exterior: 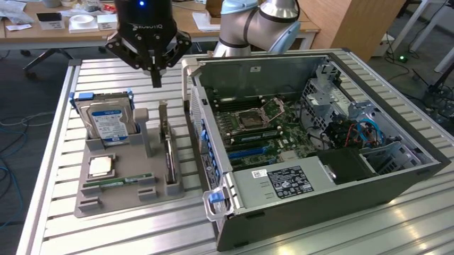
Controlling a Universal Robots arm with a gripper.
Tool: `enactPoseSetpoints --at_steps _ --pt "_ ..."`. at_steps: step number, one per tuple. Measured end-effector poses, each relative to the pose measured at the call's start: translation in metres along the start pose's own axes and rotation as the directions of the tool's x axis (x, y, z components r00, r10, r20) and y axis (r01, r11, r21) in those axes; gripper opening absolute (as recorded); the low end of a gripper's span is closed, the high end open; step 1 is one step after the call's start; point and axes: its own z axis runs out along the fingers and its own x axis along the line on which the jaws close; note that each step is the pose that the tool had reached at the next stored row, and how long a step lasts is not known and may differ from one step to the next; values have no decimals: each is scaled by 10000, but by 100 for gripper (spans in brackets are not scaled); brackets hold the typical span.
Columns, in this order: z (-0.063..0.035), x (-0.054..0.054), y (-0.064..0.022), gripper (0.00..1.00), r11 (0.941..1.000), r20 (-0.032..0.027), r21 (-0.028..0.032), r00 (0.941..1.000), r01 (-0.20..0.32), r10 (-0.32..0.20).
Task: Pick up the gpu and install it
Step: 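Reach for the gpu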
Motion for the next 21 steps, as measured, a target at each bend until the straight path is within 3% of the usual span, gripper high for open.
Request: enactPoseSetpoints --at_steps 21 --pt "-11 20 -233 11 10000 0 -1 10000 0 0"
